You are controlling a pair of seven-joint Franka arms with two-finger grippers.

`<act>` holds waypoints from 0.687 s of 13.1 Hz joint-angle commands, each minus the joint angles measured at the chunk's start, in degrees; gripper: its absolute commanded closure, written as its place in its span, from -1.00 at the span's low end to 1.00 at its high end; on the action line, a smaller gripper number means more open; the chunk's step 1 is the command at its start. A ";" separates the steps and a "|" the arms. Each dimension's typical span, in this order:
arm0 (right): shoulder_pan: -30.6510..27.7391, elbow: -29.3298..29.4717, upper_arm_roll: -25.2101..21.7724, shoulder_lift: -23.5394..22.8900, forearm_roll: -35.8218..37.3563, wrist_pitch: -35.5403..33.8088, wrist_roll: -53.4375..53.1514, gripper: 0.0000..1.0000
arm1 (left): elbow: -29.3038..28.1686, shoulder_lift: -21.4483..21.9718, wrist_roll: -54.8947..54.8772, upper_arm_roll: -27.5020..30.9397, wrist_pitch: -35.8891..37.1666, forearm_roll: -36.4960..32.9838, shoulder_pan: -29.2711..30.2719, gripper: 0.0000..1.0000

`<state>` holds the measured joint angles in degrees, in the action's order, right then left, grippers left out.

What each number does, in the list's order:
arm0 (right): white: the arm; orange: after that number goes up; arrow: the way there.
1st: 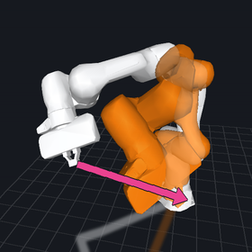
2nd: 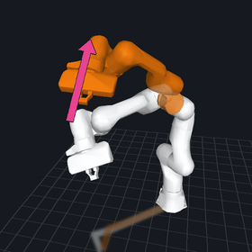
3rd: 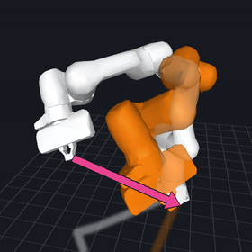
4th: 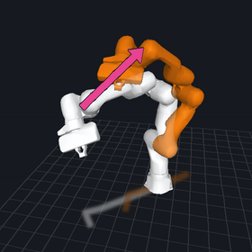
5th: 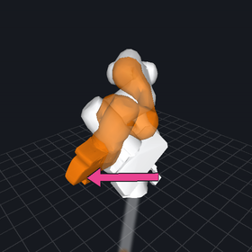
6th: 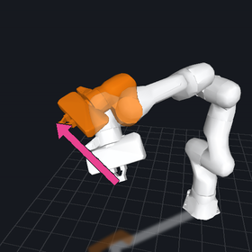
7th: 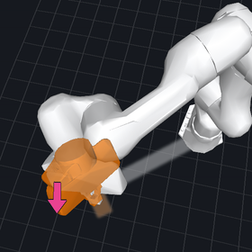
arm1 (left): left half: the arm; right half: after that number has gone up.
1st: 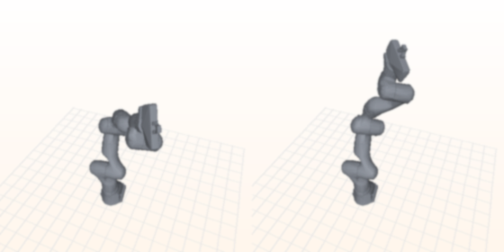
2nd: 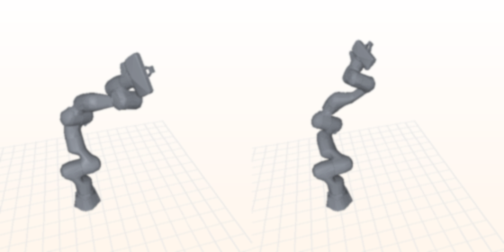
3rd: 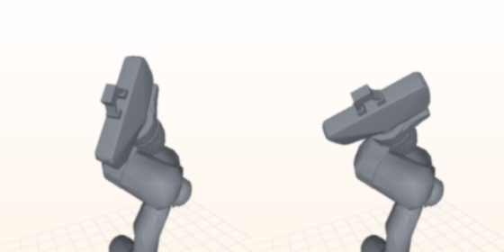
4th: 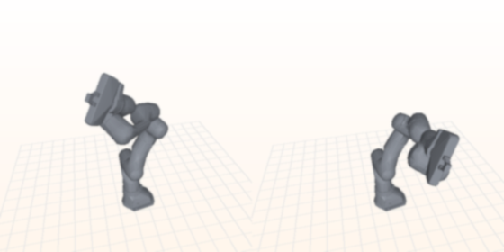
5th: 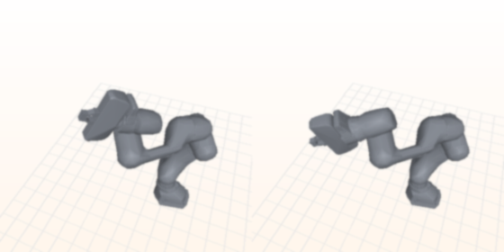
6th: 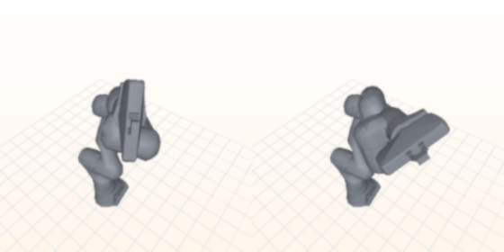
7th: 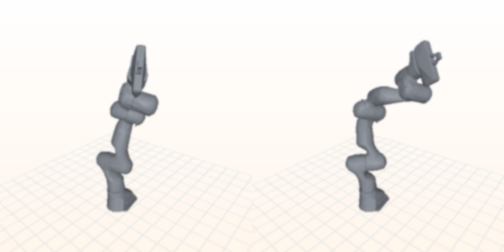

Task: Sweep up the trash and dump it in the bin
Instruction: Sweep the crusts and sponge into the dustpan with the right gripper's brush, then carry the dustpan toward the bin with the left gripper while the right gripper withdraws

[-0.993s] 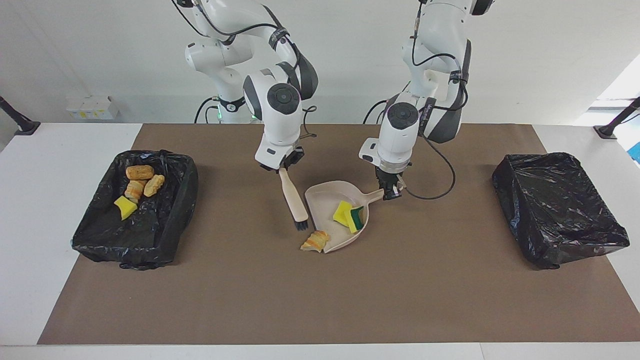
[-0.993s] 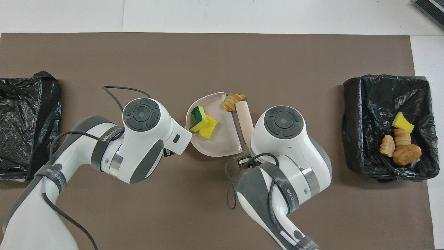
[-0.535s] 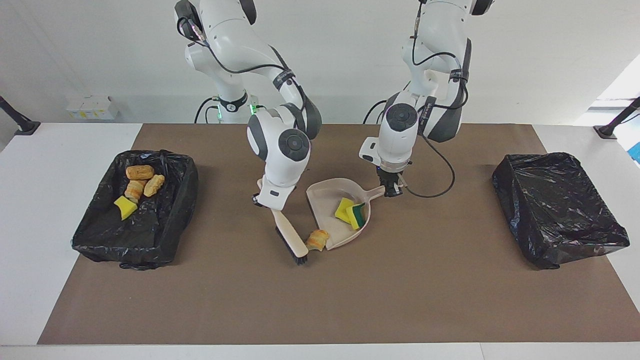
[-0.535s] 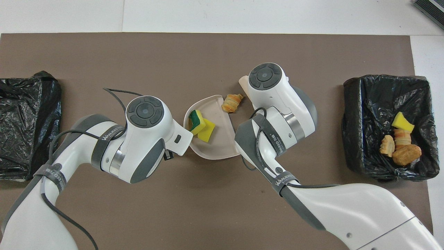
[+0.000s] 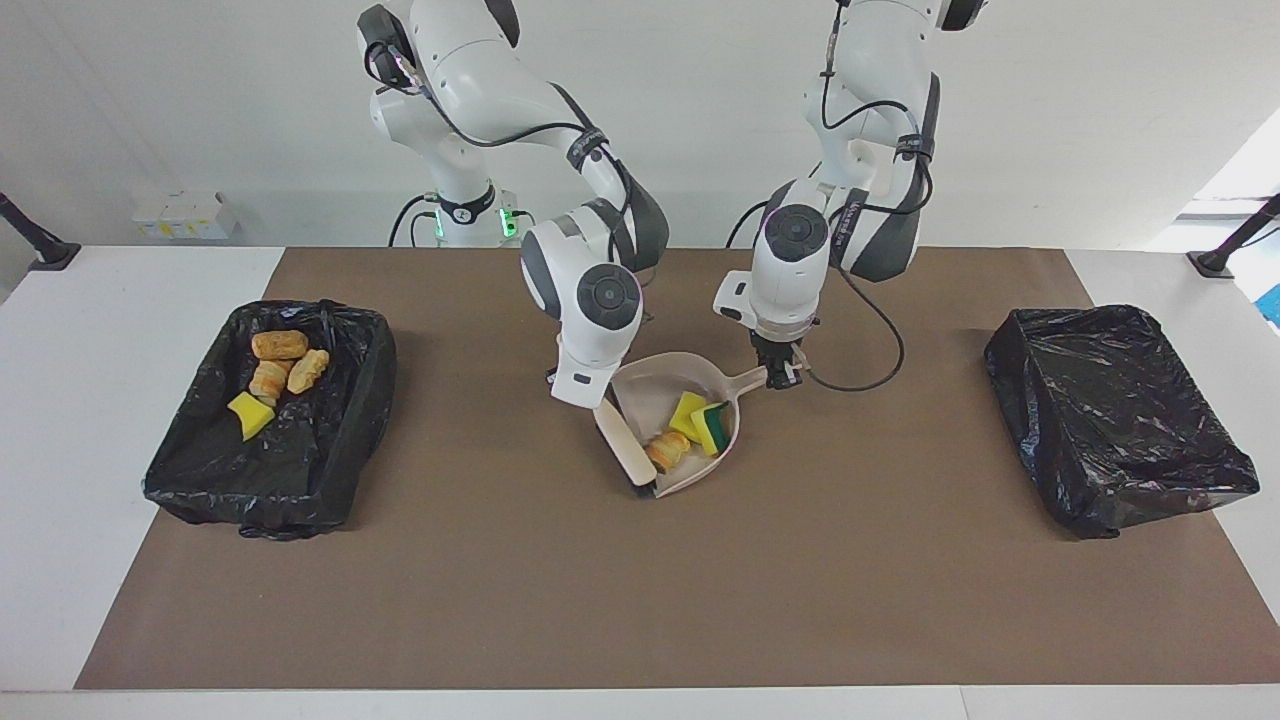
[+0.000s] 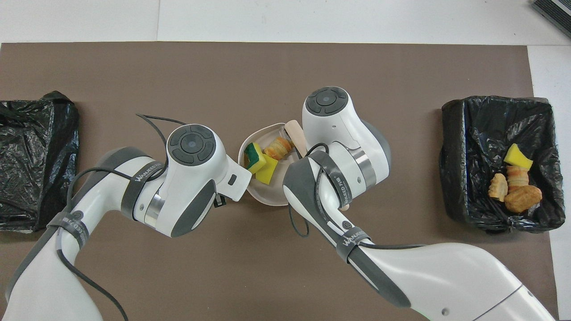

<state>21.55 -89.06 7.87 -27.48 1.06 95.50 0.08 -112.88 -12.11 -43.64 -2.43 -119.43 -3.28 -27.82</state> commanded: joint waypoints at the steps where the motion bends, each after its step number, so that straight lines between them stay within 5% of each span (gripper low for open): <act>1: -1.06 -4.18 0.74 5.75 -4.47 -0.40 -1.21 1.00 | -3.04 0.86 0.31 0.58 -6.15 -0.76 -0.75 1.00; 6: -3.87 -4.63 0.65 12.53 -6.25 -2.76 -24.74 1.00 | -2.34 0.59 -6.01 0.58 -6.69 -0.41 1.53 1.00; 9: -5.28 -4.63 0.13 15.52 -5.64 -9.17 -28.28 1.00 | -0.59 1.74 -6.90 0.41 -5.29 0.03 3.38 1.00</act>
<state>17.73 -91.66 7.94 -14.52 -3.72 88.52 -25.49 -113.79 -12.02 -49.14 -1.85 -124.58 -3.28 -25.80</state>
